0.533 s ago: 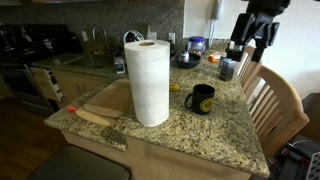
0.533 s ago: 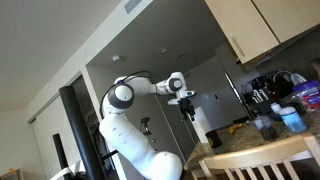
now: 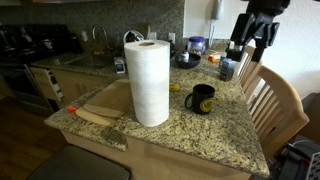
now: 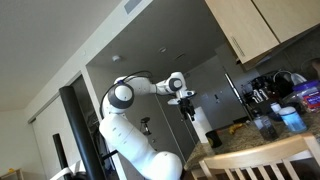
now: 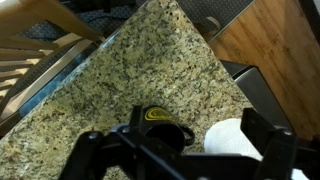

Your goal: Take the orange bottle out of the bowl and put it on the counter

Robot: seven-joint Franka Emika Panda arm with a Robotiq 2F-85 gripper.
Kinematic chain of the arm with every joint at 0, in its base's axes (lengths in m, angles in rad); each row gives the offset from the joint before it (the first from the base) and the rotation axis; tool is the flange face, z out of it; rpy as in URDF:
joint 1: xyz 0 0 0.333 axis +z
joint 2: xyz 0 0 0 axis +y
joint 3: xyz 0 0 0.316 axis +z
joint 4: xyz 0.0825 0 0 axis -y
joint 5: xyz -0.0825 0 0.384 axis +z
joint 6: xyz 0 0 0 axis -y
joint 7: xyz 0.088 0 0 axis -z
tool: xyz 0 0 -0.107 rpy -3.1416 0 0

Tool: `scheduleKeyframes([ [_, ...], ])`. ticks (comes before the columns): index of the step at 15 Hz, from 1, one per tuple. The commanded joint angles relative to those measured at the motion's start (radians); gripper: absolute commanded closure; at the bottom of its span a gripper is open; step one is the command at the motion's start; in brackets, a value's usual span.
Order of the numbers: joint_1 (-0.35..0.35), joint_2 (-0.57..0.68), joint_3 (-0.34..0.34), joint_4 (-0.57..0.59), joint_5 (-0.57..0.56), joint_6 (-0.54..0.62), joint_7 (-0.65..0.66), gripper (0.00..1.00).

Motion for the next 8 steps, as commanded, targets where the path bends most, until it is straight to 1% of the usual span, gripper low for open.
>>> scheduleKeyframes([
  [1, -0.012, 0.000, 0.009, 0.002, 0.004, -0.003, -0.004, 0.00],
  [2, -0.012, 0.000, 0.009, 0.002, 0.004, -0.003, -0.004, 0.00],
  [4, -0.026, -0.021, 0.026, -0.036, 0.021, 0.144, 0.061, 0.00],
  [5, -0.010, -0.033, 0.047, 0.109, 0.047, 0.049, 0.166, 0.00],
  [6, -0.013, -0.035, 0.052, 0.121, 0.057, 0.073, 0.206, 0.00],
  [8, -0.031, -0.010, 0.086, 0.245, 0.051, 0.082, 0.329, 0.00],
])
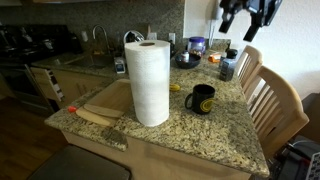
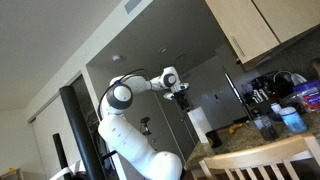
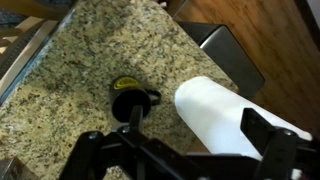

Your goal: Take the orange bottle out of the bowl and put it on the counter

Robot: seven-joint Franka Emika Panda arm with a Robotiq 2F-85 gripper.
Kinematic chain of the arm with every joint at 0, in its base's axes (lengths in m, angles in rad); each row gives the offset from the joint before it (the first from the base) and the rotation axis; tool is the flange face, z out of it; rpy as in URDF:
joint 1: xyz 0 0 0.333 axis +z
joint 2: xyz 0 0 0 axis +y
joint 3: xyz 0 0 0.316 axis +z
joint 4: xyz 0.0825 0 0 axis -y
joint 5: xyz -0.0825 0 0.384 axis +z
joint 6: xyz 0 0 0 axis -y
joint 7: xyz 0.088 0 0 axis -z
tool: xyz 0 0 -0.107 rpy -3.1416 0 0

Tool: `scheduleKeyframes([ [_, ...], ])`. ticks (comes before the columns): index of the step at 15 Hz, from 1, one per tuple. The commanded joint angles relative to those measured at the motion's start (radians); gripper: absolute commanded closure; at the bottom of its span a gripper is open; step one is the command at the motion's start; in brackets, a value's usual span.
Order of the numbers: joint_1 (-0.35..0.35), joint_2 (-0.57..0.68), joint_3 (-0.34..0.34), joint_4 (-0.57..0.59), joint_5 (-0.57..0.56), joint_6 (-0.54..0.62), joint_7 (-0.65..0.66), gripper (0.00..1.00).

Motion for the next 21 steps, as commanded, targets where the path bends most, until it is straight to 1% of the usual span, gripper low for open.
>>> scheduleKeyframes([
  [1, -0.036, 0.015, 0.068, 0.209, 0.002, -0.019, 0.224, 0.00],
  [2, -0.057, 0.058, 0.036, 0.296, -0.013, -0.030, 0.243, 0.00],
  [3, -0.064, 0.116, 0.067, 0.362, -0.037, 0.026, 0.316, 0.00],
  [5, -0.092, 0.186, 0.086, 0.477, -0.096, 0.087, 0.418, 0.00],
  [6, -0.103, 0.229, 0.092, 0.532, -0.144, 0.122, 0.466, 0.00],
  [7, -0.115, 0.281, 0.094, 0.583, -0.209, 0.158, 0.513, 0.00],
  [9, -0.124, 0.384, 0.099, 0.672, -0.374, 0.182, 0.611, 0.00],
  [11, -0.108, 0.493, 0.078, 0.758, -0.549, 0.158, 0.703, 0.00],
  [13, -0.073, 0.606, 0.039, 0.833, -0.713, 0.127, 0.788, 0.00],
  [14, -0.053, 0.669, 0.015, 0.892, -0.775, 0.082, 0.815, 0.00],
  [15, -0.027, 0.693, -0.008, 0.921, -0.799, 0.015, 0.839, 0.00],
  [16, -0.077, 0.600, 0.028, 0.790, -0.745, 0.122, 0.801, 0.00],
  [18, -0.054, 0.675, 0.005, 0.856, -0.783, 0.076, 0.825, 0.00],
  [19, -0.049, 0.689, 0.002, 0.875, -0.785, 0.067, 0.826, 0.00],
  [20, -0.057, 0.673, 0.014, 0.854, -0.759, 0.125, 0.761, 0.00],
  [21, -0.030, 0.699, -0.002, 0.869, -0.850, 0.111, 0.831, 0.00],
])
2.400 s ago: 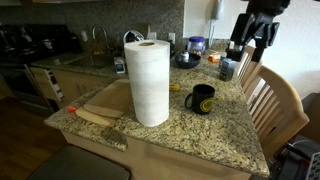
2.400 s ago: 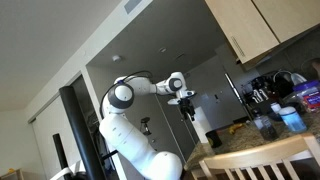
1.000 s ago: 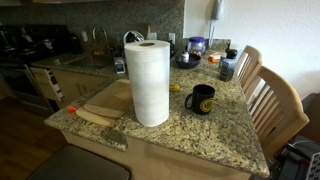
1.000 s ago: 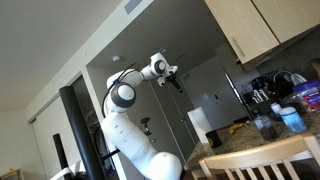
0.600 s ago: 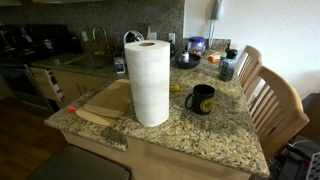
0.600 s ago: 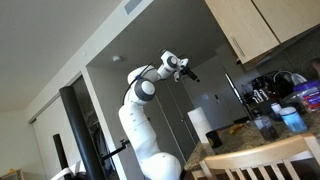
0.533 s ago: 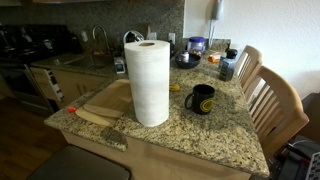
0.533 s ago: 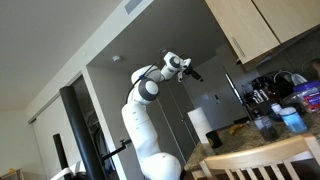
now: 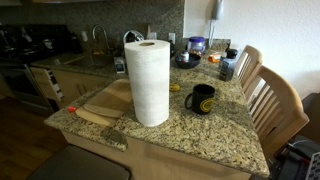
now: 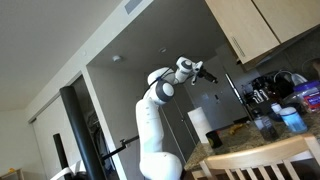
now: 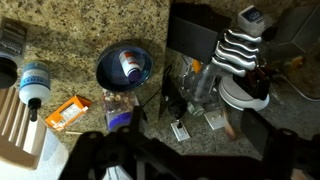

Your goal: Take the orange bottle out of the bowl and put it on the counter

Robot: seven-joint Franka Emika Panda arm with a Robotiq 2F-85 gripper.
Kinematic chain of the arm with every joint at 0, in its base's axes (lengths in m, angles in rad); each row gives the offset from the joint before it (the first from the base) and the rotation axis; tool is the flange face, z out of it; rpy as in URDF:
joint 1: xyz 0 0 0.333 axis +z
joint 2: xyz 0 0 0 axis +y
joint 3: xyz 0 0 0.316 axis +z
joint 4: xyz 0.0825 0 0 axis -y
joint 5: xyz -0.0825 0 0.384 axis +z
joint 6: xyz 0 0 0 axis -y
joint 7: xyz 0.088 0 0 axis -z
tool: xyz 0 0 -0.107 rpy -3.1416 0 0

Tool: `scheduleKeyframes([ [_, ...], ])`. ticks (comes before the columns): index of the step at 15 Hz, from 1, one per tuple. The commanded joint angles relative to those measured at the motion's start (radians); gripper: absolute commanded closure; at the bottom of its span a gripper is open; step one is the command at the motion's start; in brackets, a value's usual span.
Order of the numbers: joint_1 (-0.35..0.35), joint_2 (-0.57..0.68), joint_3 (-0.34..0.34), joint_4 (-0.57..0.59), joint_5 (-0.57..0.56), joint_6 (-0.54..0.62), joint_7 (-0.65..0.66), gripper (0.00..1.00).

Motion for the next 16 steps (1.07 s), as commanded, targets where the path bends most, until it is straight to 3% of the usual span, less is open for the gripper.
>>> scheduleKeyframes([
  [1, 0.037, 0.061, -0.031, 0.011, -0.170, 0.050, 0.147, 0.00],
  [6, 0.008, 0.206, -0.130, -0.020, -0.414, 0.153, 0.442, 0.00],
  [9, -0.010, 0.296, -0.223, -0.008, -0.510, 0.122, 0.569, 0.00],
  [10, 0.004, 0.267, -0.189, -0.015, -0.469, 0.125, 0.513, 0.00],
  [11, 0.015, 0.293, -0.240, -0.011, -0.471, 0.129, 0.533, 0.00],
  [14, 0.001, 0.309, -0.253, -0.006, -0.478, 0.129, 0.545, 0.00],
  [15, 0.070, 0.377, -0.216, 0.108, -0.453, 0.079, 0.558, 0.00],
  [16, 0.066, 0.406, -0.201, 0.150, -0.409, 0.083, 0.527, 0.00],
])
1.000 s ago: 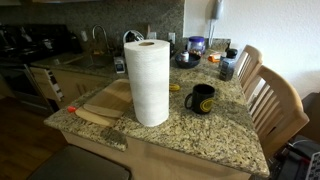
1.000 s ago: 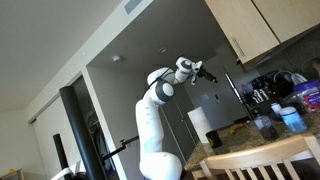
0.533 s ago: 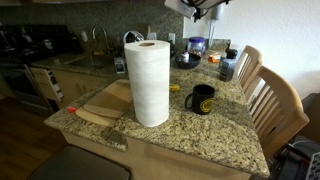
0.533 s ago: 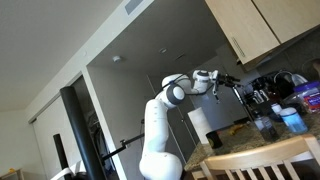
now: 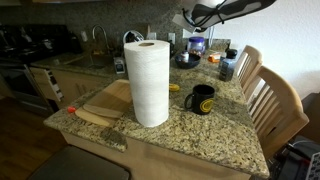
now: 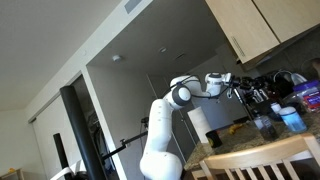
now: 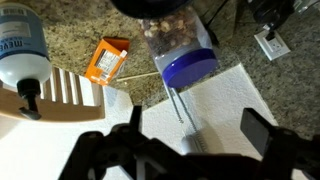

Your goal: Take the orange bottle out of the bowl and put it on the counter

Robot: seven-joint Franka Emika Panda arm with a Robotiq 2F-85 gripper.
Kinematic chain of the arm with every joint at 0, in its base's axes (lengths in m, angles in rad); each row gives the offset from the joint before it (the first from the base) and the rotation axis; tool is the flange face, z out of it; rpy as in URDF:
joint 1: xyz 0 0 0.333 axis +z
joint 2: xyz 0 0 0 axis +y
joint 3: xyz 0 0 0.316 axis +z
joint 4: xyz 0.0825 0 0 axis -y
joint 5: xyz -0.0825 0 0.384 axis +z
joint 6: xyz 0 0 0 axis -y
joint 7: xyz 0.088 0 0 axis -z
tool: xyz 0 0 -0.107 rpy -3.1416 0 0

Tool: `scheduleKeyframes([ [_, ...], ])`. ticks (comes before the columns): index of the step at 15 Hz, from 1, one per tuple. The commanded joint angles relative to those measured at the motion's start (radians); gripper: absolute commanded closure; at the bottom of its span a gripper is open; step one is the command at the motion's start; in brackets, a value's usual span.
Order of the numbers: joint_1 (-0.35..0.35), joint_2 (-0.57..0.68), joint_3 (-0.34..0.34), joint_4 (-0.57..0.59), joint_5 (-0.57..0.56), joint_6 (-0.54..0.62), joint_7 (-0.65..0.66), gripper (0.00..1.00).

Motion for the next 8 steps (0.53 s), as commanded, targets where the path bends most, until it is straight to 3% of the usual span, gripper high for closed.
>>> scheduleKeyframes([
  [1, 0.068, 0.126, 0.044, 0.193, 0.133, -0.043, -0.065, 0.00],
  [3, 0.105, 0.208, 0.070, 0.302, 0.276, -0.094, -0.129, 0.00],
  [4, 0.094, 0.104, 0.051, 0.149, 0.188, -0.036, -0.058, 0.00],
  [7, 0.116, 0.131, 0.053, 0.175, 0.192, -0.046, -0.054, 0.00],
  [8, -0.003, 0.037, 0.066, 0.034, 0.192, 0.155, -0.152, 0.00],
])
